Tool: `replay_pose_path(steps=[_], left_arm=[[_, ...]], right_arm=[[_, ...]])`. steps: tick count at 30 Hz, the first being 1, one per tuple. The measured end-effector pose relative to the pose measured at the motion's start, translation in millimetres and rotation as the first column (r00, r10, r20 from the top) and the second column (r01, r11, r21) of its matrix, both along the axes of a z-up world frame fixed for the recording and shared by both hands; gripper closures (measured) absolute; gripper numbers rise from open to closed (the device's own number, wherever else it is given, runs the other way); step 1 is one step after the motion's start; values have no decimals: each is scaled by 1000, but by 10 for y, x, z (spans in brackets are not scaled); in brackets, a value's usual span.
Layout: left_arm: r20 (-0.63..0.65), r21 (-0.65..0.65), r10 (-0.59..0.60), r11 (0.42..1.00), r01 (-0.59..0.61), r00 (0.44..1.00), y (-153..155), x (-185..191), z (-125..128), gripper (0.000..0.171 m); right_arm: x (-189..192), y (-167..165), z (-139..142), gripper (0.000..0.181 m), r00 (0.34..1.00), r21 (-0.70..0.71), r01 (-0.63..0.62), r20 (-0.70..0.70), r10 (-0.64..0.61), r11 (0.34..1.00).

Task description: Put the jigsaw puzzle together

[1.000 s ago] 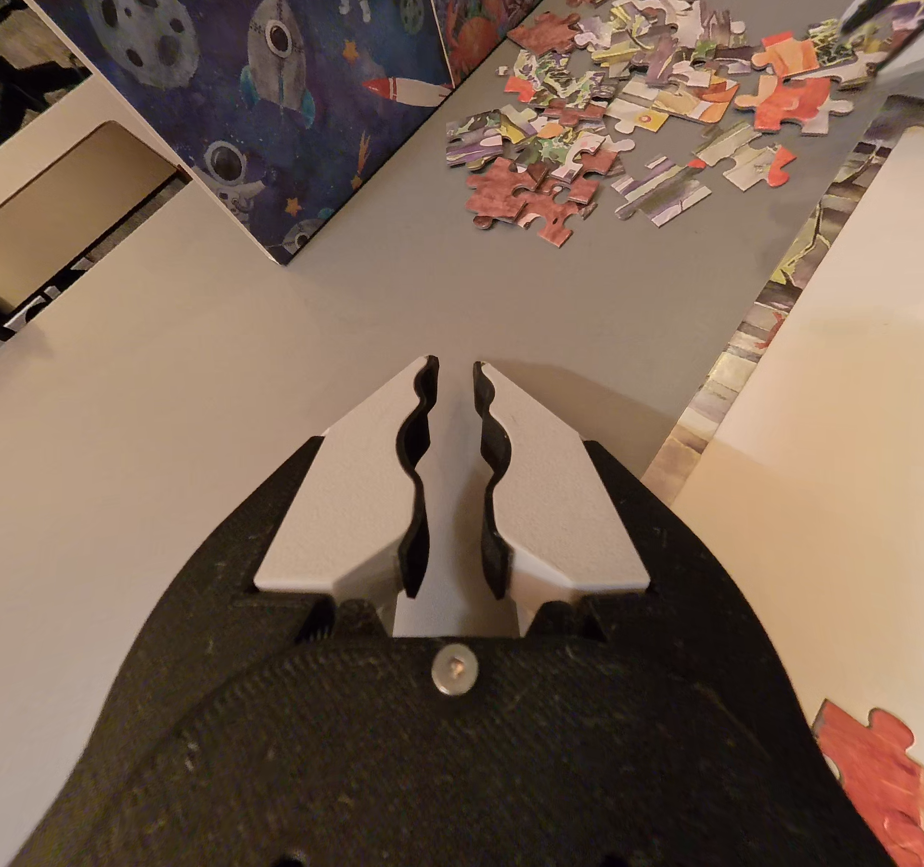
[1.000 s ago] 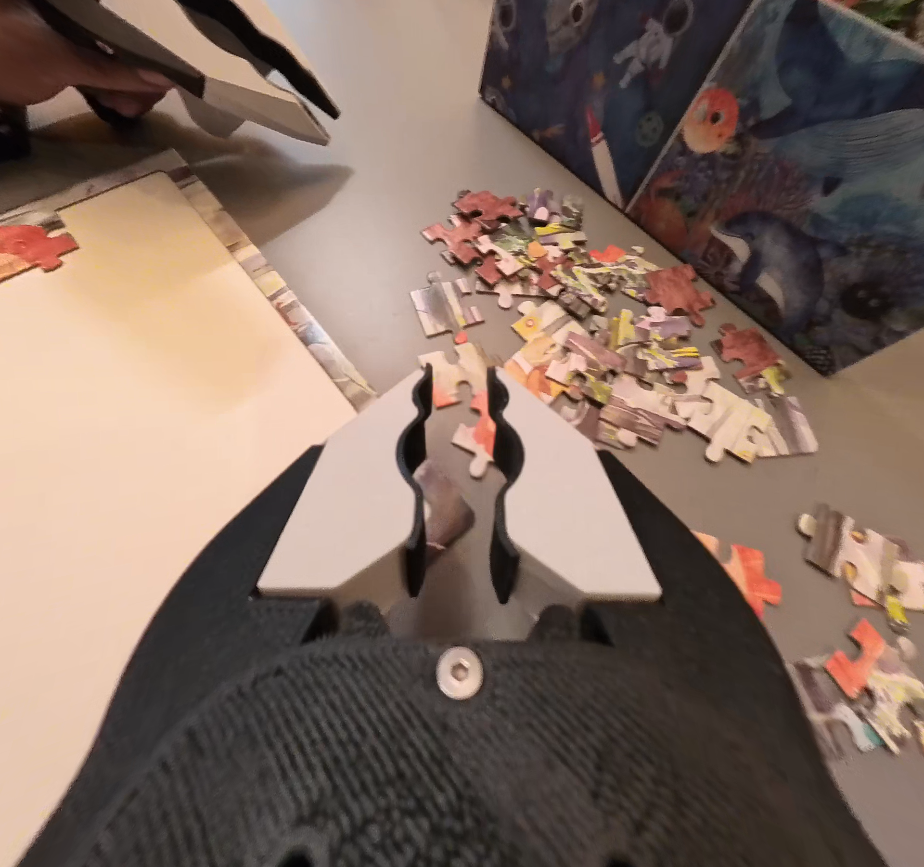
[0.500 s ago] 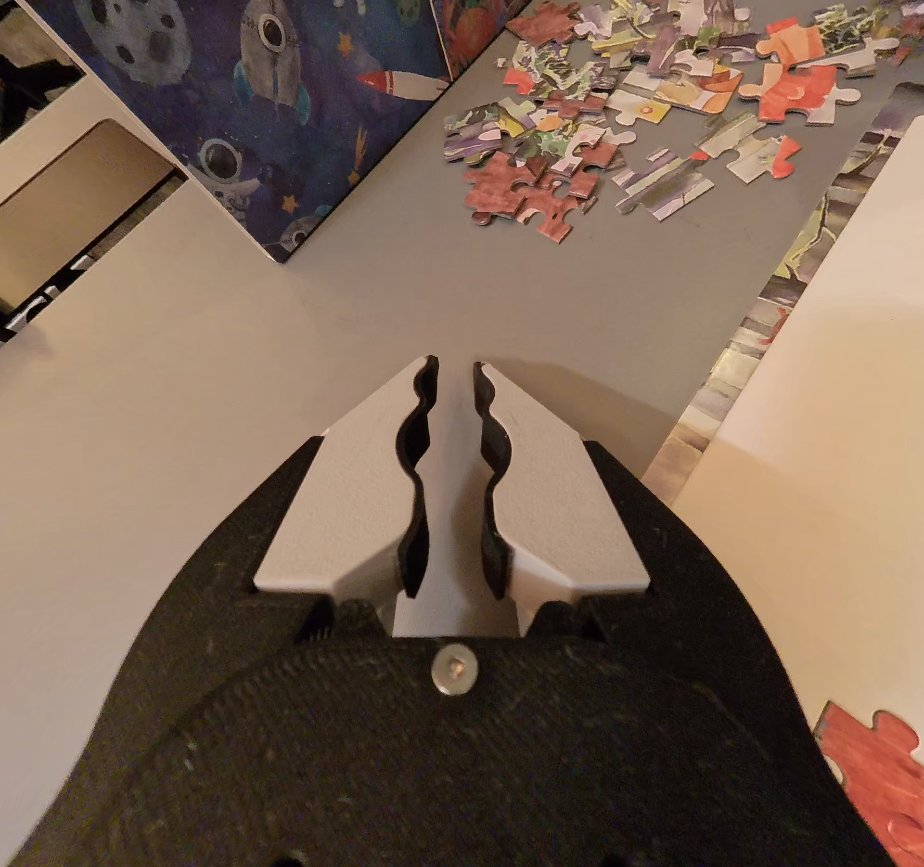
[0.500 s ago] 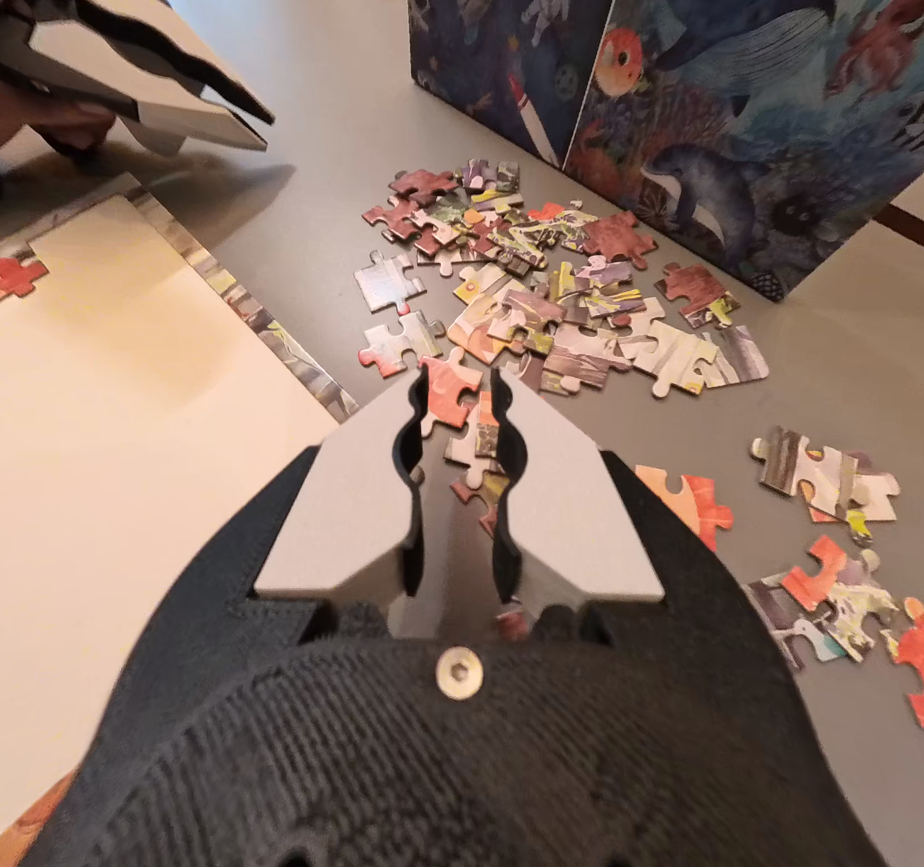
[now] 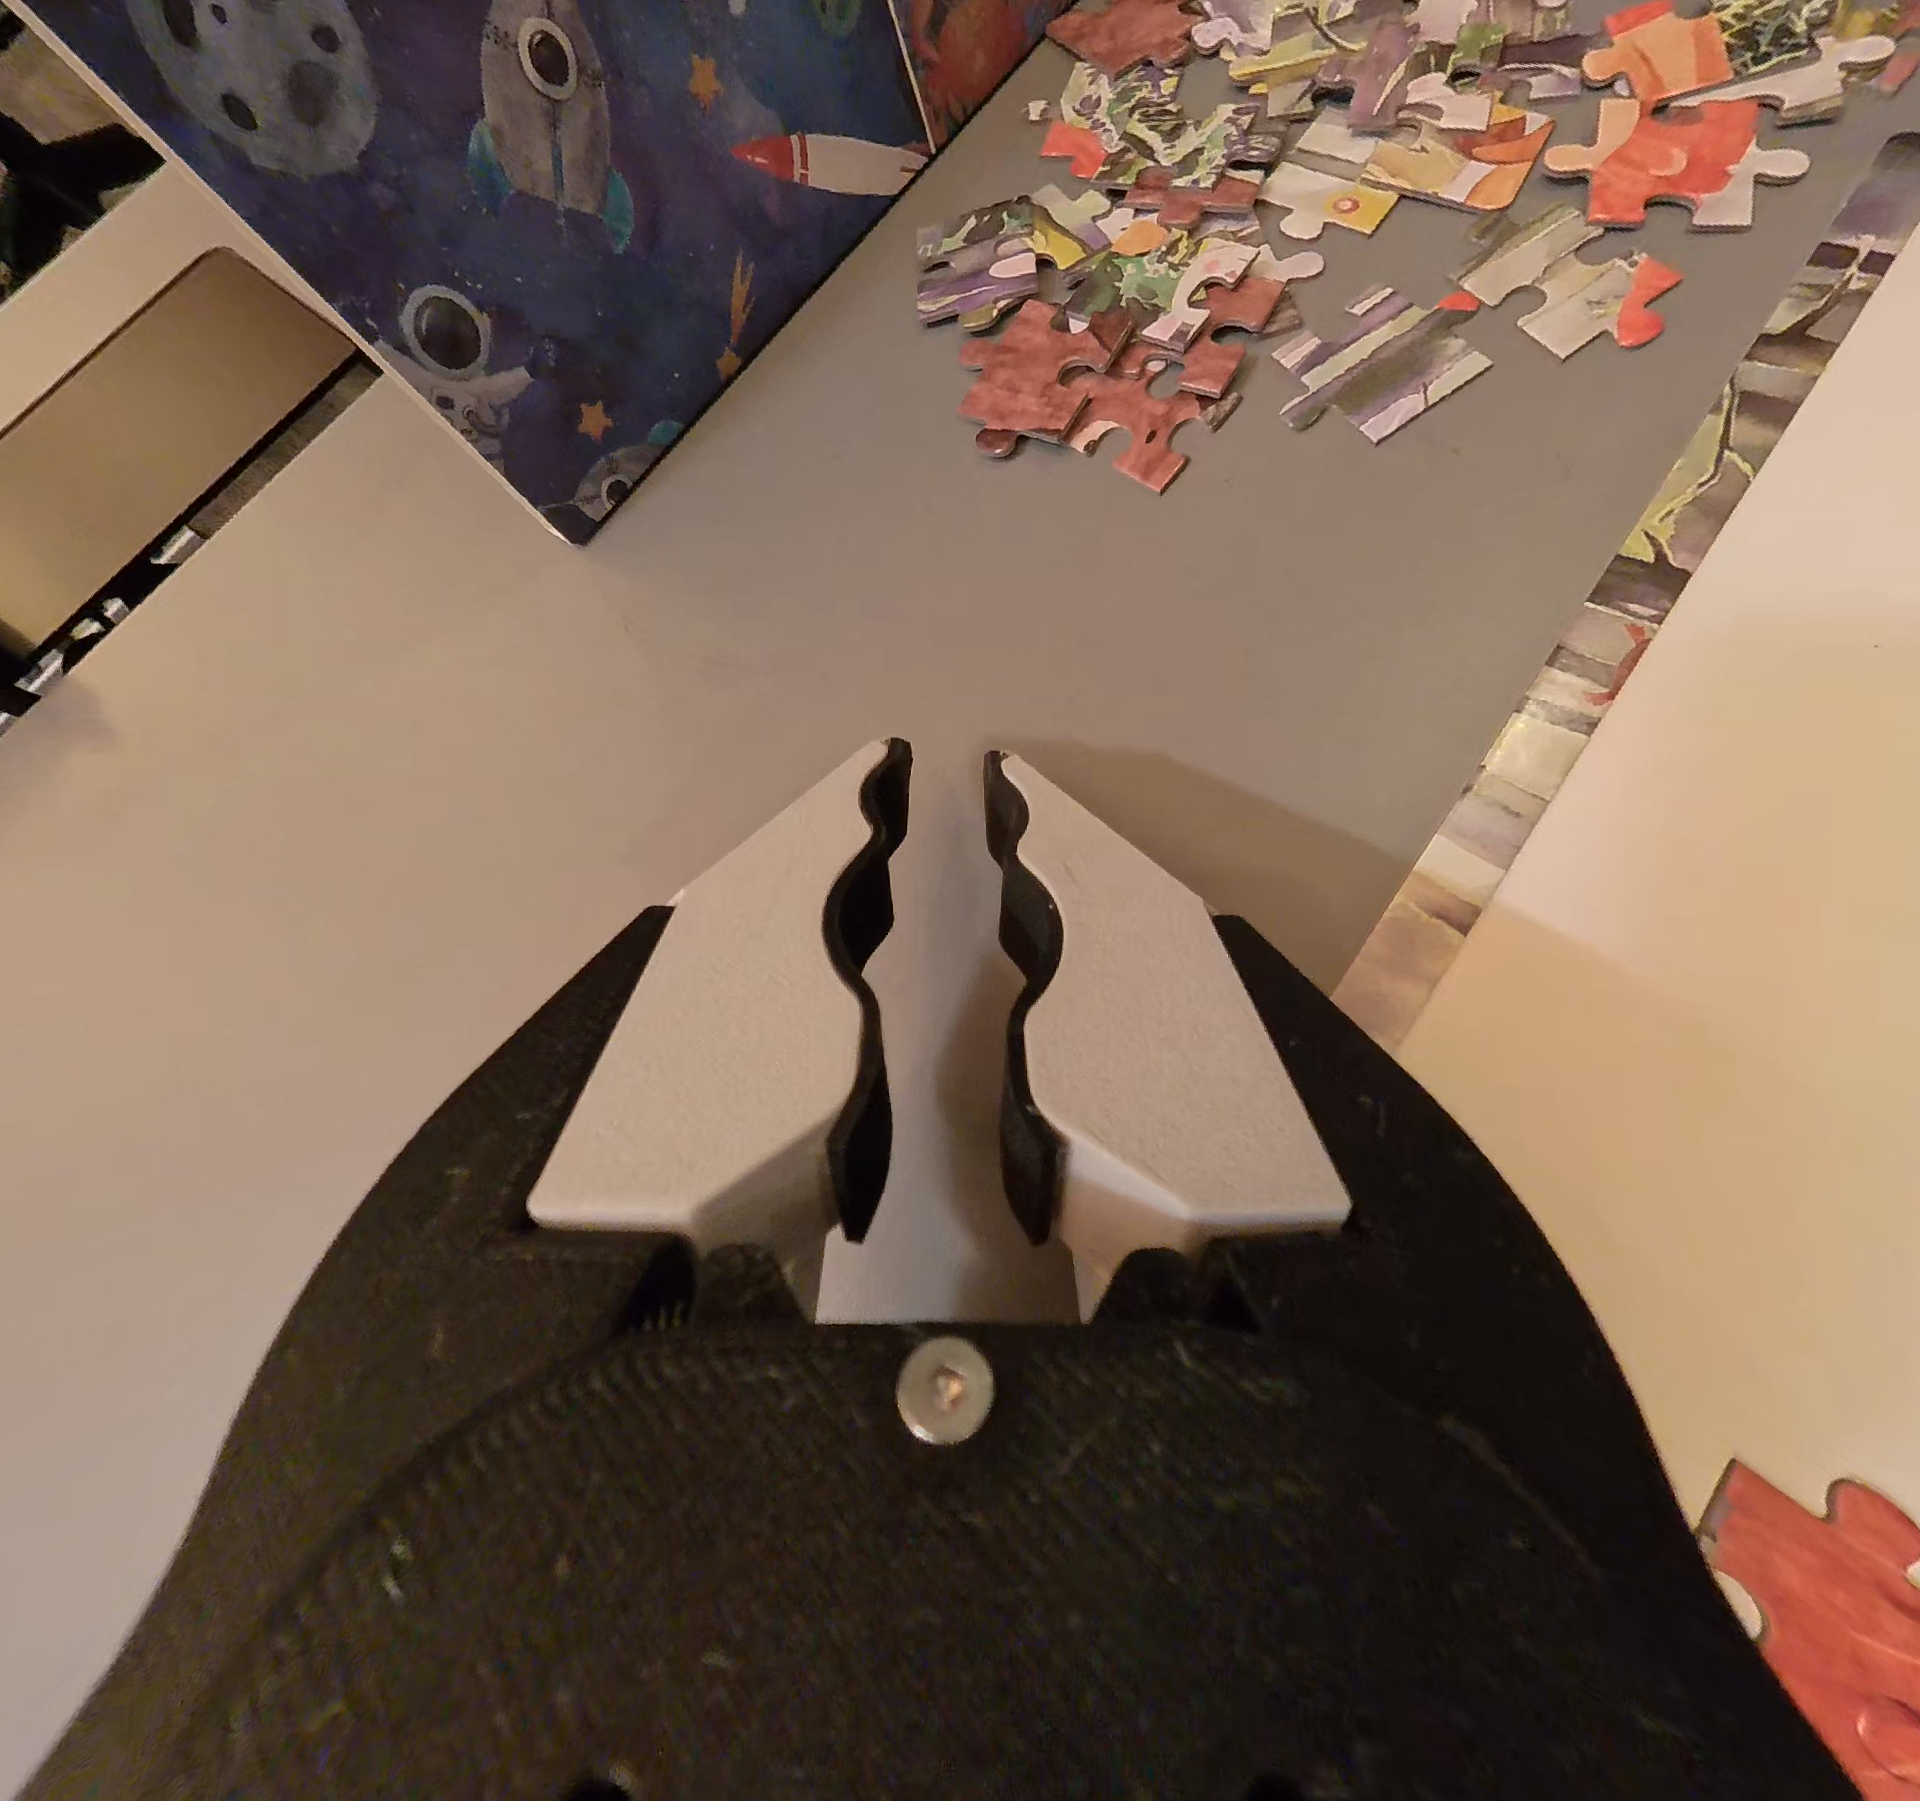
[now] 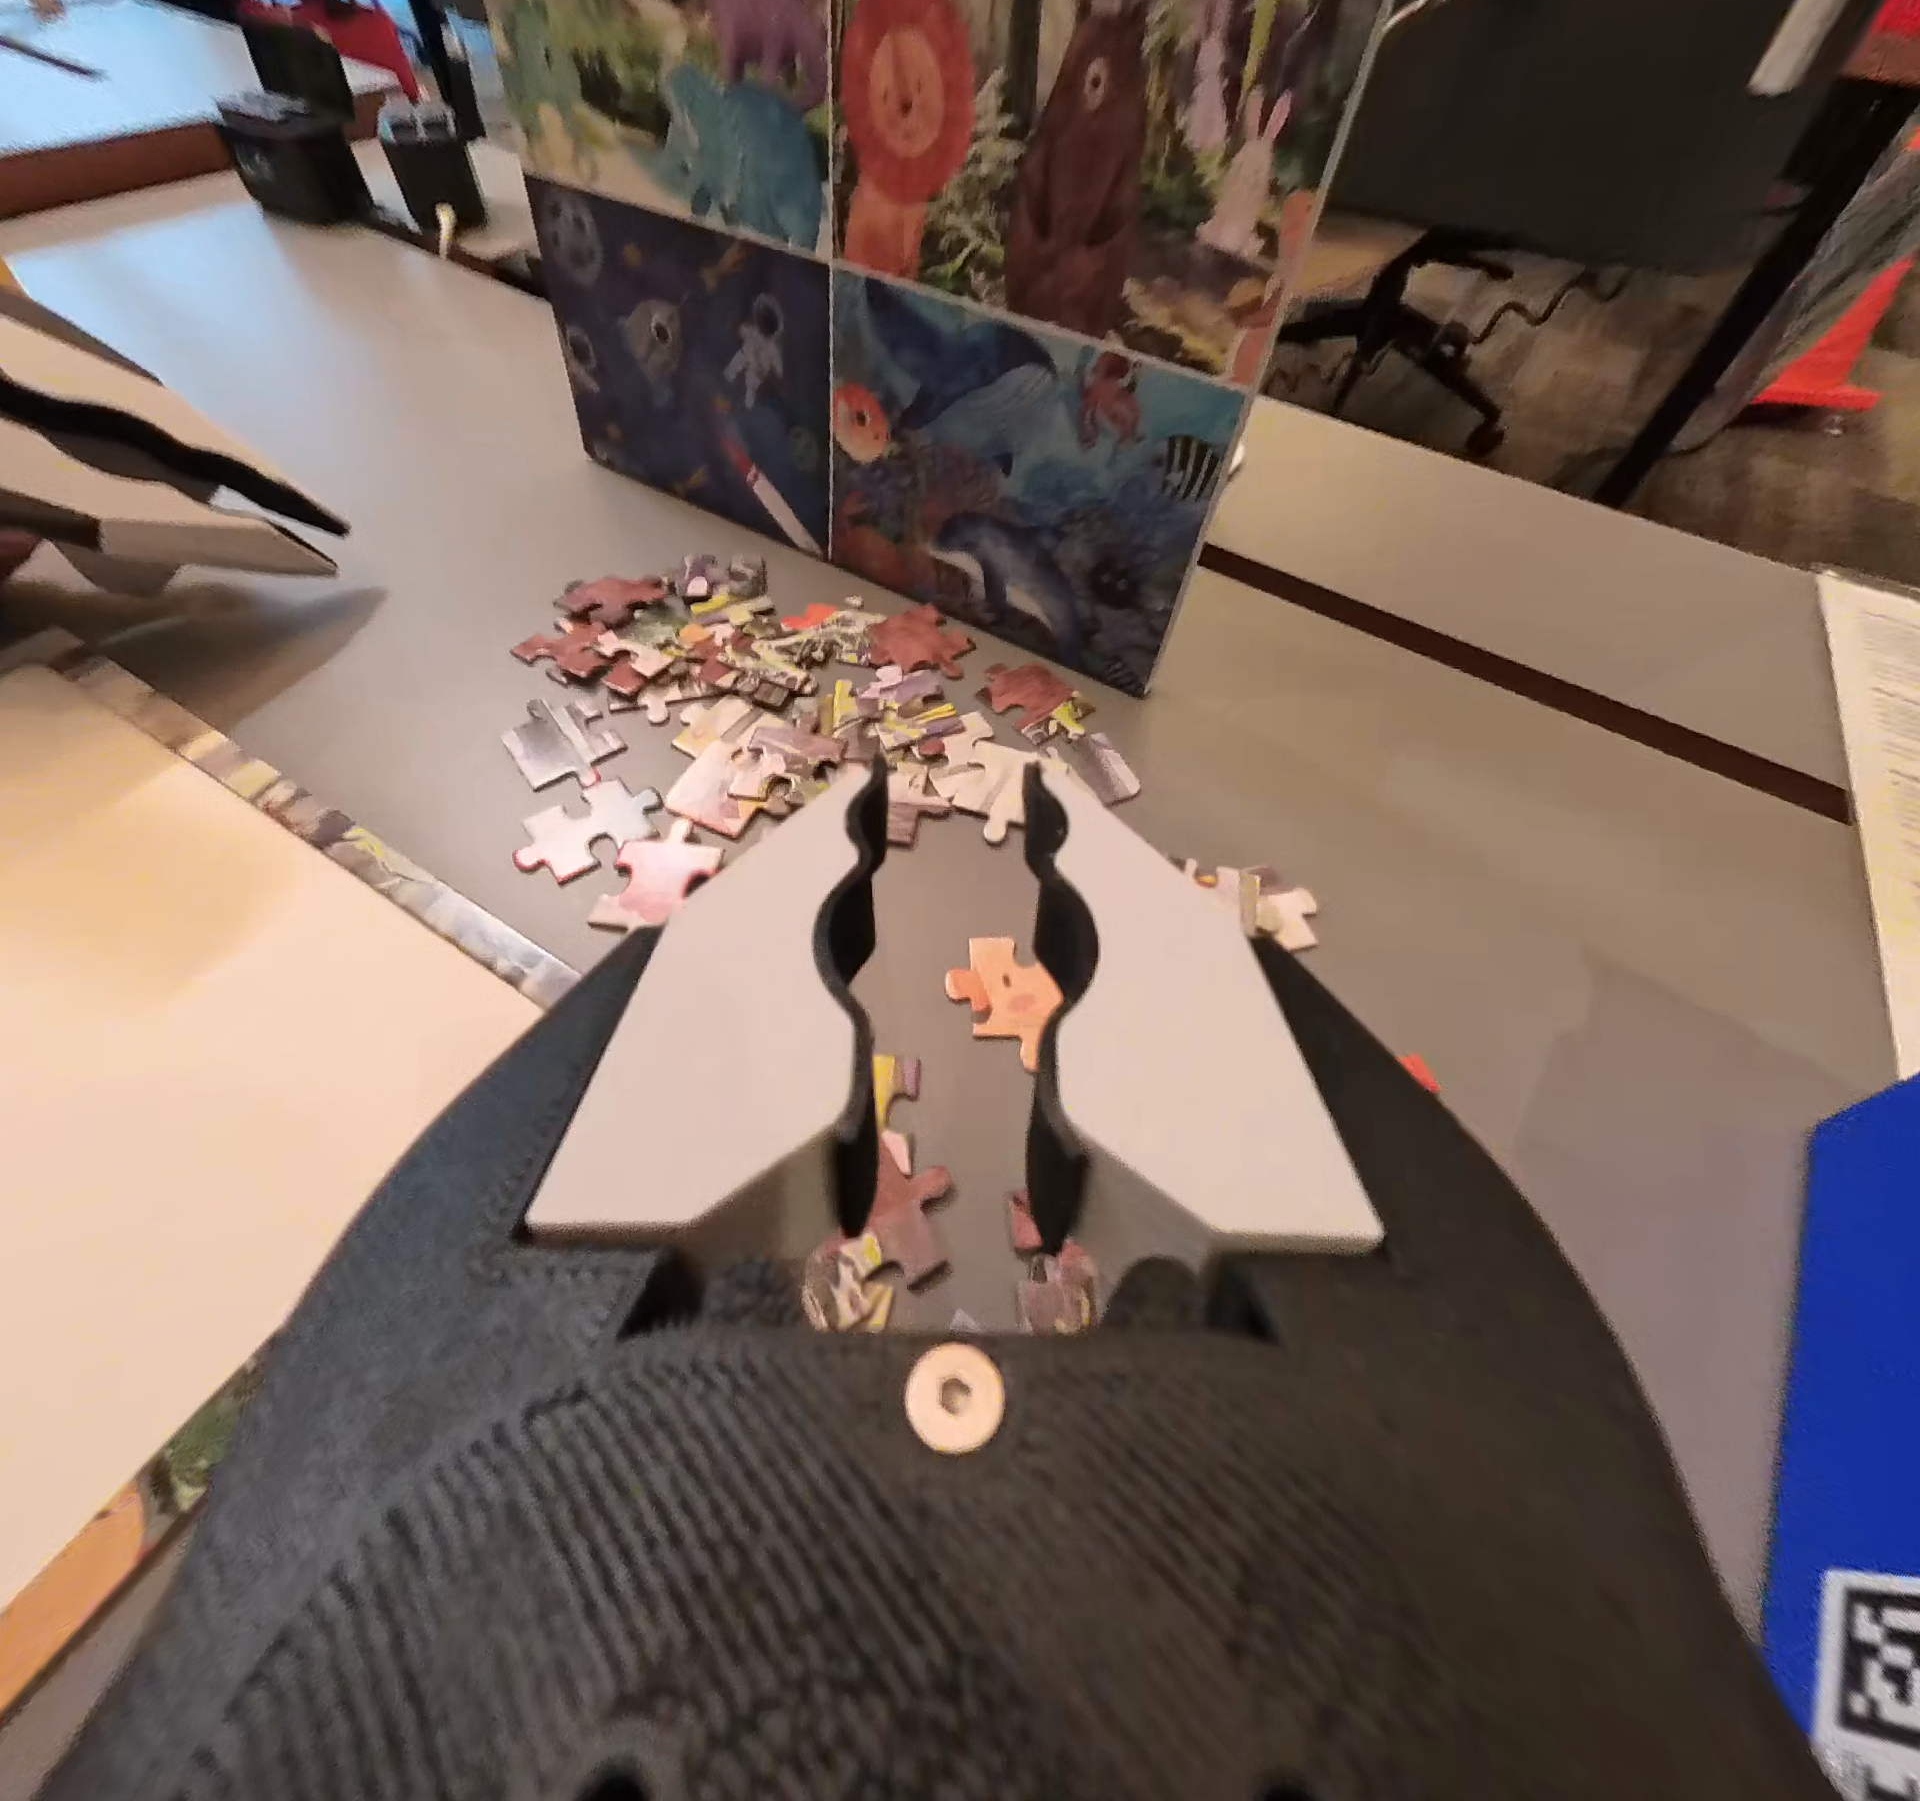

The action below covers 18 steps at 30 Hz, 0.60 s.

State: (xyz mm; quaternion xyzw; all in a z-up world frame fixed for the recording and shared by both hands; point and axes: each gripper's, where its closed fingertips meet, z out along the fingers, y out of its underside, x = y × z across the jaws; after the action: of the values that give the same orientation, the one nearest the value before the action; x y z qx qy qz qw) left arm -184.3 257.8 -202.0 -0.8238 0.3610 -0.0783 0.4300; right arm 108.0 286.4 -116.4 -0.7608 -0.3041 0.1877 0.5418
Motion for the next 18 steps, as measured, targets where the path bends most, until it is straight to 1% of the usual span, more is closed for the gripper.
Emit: replay_pose_path(steps=[4,7,11,15,18], left_arm=[[-3,0,0,1000,0,1000,0,0,-3,159],[-10,1,-1,1000,1,1000,-1,2,-10,159],[-14,2,-1,1000,1,1000,-1,3,-13,159],[-21,3,-3,1000,3,1000,-4,5,-19,159],[-27,5,-4,1000,4,1000,-5,7,-22,159]], right_arm=[[-8,-25,109,157,997,16,-18,-81,19,1000],[-91,-54,81,156,993,-3,-52,-102,52,999],[-261,-102,-28,155,992,-28,-102,-79,99,994],[-373,-120,-154,155,992,-43,-121,-27,120,992],[-418,-127,-206,155,991,-57,-133,-22,132,990]])
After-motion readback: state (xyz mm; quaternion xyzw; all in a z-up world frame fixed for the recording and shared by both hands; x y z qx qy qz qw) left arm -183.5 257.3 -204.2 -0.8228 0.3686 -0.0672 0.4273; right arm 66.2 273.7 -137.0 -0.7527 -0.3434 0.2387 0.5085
